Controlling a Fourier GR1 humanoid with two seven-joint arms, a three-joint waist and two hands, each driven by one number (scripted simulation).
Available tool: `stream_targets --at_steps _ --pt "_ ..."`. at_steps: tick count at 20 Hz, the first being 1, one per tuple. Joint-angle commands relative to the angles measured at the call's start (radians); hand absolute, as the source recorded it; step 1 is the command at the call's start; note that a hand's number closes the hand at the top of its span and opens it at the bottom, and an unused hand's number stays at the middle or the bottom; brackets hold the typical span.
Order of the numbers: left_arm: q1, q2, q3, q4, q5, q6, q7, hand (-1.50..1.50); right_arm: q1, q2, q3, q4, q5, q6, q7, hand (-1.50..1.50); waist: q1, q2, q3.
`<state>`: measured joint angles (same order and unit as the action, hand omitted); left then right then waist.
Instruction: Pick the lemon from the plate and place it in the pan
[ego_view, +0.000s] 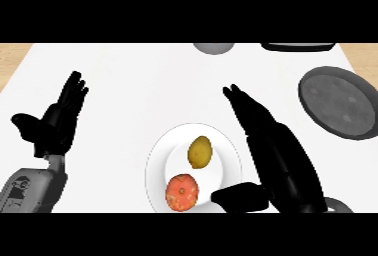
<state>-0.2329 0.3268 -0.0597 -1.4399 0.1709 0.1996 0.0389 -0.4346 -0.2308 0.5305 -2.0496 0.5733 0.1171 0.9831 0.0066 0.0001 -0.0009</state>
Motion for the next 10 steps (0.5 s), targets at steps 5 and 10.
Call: stream_targets --at_steps 5,10 --pt "-0.006 -0.023 0.017 0.012 -0.029 -0.012 0.013 0.0 -0.051 0.172 0.082 0.124 0.104 0.064 0.138 -1.5 -0.006 -0.001 0.0" --pt "0.009 -0.038 0.032 0.006 -0.03 -0.04 -0.007 0.0 -0.033 0.197 0.005 0.195 0.137 0.054 0.081 -1.5 -0.004 0.0 0.001"
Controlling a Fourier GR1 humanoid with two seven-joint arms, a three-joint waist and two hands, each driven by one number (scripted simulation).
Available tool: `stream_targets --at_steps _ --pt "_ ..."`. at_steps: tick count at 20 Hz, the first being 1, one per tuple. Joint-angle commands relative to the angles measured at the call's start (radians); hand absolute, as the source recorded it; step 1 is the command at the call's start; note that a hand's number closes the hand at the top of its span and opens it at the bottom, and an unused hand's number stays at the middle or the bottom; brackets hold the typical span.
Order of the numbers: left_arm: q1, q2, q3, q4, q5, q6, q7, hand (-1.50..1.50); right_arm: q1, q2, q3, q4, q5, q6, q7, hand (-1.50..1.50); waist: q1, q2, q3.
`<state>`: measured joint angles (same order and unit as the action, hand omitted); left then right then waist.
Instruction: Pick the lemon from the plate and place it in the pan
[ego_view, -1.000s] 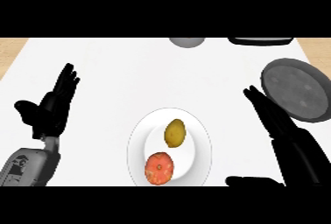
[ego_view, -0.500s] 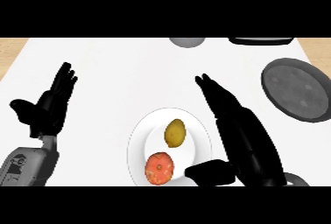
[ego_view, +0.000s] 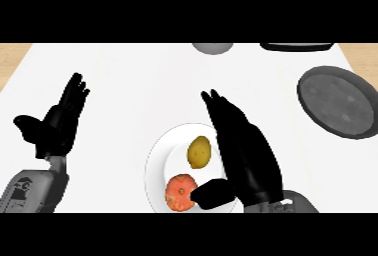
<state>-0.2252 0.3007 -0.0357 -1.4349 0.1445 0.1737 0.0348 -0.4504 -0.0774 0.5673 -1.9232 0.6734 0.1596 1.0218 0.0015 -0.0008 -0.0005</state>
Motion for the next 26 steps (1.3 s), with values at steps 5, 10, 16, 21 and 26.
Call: stream_targets --at_steps 5,10,16,21,26 --pt "-0.027 -0.03 0.006 -0.006 -0.031 0.012 0.037 0.0 0.039 0.038 -0.042 0.134 0.079 0.014 0.015 -1.5 -0.002 0.002 0.0" --pt "-0.088 -0.033 0.032 0.035 -0.039 -0.008 0.058 0.0 0.084 0.058 -0.049 0.174 0.068 0.03 -0.054 -1.5 -0.005 0.002 0.0" --pt "-0.024 -0.002 0.083 0.012 -0.028 -0.067 0.03 0.0 0.036 0.065 -0.142 0.304 0.003 0.085 -0.175 -1.5 0.002 0.002 0.0" --pt "-0.001 -0.043 0.08 -0.018 -0.059 -0.074 0.022 0.0 0.098 0.077 -0.06 0.305 0.064 0.058 -0.188 -1.5 0.0 0.001 0.0" --pt "-0.046 -0.053 0.096 0.017 -0.065 -0.065 0.048 0.0 0.028 0.077 -0.049 0.353 0.047 0.111 -0.088 -1.5 0.0 0.001 0.0"
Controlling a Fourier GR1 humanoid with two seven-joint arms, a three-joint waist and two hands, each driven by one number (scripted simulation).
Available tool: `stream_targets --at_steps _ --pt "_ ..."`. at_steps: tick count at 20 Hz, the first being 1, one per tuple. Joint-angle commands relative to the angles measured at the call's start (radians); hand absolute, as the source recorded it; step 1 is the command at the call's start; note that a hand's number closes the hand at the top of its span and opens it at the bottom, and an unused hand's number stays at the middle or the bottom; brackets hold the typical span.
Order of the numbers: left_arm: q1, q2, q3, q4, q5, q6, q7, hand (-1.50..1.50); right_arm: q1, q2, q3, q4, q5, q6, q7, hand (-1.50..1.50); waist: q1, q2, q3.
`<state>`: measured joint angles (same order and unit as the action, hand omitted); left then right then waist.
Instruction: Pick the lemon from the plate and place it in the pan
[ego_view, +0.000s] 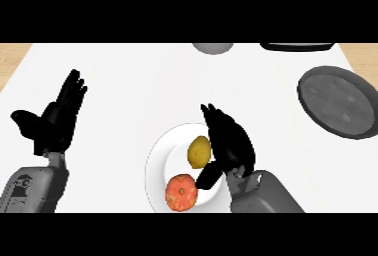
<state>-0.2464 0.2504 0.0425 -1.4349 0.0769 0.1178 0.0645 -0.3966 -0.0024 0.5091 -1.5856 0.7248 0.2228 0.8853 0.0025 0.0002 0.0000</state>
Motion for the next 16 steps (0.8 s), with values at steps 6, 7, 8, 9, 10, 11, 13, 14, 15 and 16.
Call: stream_targets --at_steps 6,7,8,9,10,11,13,14,15,16 --pt "0.001 -0.012 0.015 0.003 -0.02 -0.015 -0.018 0.0 -0.055 0.002 0.014 0.115 0.022 0.119 0.067 -1.5 -0.001 0.0 0.0" --pt "0.035 0.021 0.014 -0.128 0.016 -0.047 0.093 0.0 -0.104 0.002 0.054 0.153 -0.011 0.068 0.12 -1.5 0.009 -0.002 0.0" --pt "0.06 -0.012 0.016 -0.036 -0.006 -0.04 -0.016 0.0 -0.034 -0.015 0.001 0.071 0.038 0.158 0.078 -1.5 -0.002 -0.001 0.0" --pt "0.019 -0.036 0.001 0.005 -0.026 -0.026 -0.027 0.0 -0.123 0.002 -0.005 0.111 -0.015 0.141 0.14 -1.5 0.0 0.0 0.0" --pt "0.043 -0.021 0.024 0.006 -0.018 -0.032 -0.046 0.0 -0.114 0.002 0.065 0.188 -0.035 0.058 0.139 -1.5 0.005 0.001 0.0" --pt "-0.026 -0.015 0.033 0.049 -0.019 -0.038 -0.016 0.0 -0.079 0.002 0.025 0.161 -0.018 0.093 0.105 -1.5 -0.002 0.0 0.0" --pt "0.02 -0.072 -0.017 -0.036 -0.057 0.019 0.0 0.0 -0.176 0.002 0.058 0.314 -0.058 -0.024 0.079 -1.5 0.008 0.001 0.0" --pt "-0.004 -0.024 0.026 -0.029 -0.033 -0.016 0.051 0.0 -0.075 0.002 0.07 0.181 -0.03 0.054 0.106 -1.5 0.0 -0.001 0.0" --pt "0.051 -0.042 0.009 -0.061 -0.033 -0.03 0.001 0.0 -0.134 0.002 0.017 0.338 -0.008 -0.013 -0.023 -1.5 0.005 0.0 0.0" --pt "0.014 -0.042 0.022 0.01 -0.031 -0.042 -0.02 0.0 -0.174 0.002 0.047 0.35 -0.061 -0.03 0.027 -1.5 0.004 0.001 0.0"
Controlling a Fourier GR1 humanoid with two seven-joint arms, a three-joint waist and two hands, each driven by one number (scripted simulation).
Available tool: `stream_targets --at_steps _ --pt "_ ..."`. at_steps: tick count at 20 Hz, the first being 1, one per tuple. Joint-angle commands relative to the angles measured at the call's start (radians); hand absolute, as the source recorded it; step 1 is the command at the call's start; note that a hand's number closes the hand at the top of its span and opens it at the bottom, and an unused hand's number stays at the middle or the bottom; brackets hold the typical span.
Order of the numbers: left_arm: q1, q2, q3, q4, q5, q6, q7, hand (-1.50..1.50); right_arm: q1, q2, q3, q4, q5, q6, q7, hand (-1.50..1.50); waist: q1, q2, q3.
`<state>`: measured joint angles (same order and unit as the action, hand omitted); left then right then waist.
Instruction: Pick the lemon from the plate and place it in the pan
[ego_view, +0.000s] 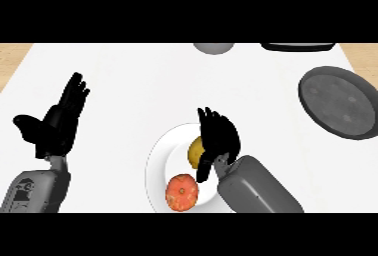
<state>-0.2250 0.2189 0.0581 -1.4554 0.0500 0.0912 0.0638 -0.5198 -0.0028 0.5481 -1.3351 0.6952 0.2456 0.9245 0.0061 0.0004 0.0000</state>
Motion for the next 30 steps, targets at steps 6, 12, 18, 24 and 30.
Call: stream_targets --at_steps 6,12,18,24,30 --pt "-0.049 -0.007 0.016 -0.003 -0.028 0.005 0.044 0.0 0.043 0.002 0.059 0.069 0.021 -0.027 0.009 -1.5 -0.004 -0.001 0.0" --pt "-0.106 -0.012 0.045 0.077 -0.031 -0.004 0.004 0.0 -0.015 0.003 -0.005 0.164 -0.027 -0.006 -0.062 -1.5 -0.006 0.001 0.0" --pt "-0.023 -0.001 0.044 -0.026 -0.013 -0.035 0.043 0.0 -0.003 0.003 0.094 0.286 -0.034 -0.089 -0.235 1.5 0.004 0.001 0.0" --pt "0.017 -0.026 0.043 -0.021 -0.045 -0.025 0.008 0.0 -0.042 0.003 0.088 0.256 -0.037 -0.08 -0.195 1.5 -0.002 0.0 0.0" --pt "0.007 -0.044 0.033 -0.04 -0.055 -0.016 0.015 0.0 0.0 -0.042 0.014 0.167 -0.009 -0.025 -0.153 1.5 -0.007 -0.002 0.0"
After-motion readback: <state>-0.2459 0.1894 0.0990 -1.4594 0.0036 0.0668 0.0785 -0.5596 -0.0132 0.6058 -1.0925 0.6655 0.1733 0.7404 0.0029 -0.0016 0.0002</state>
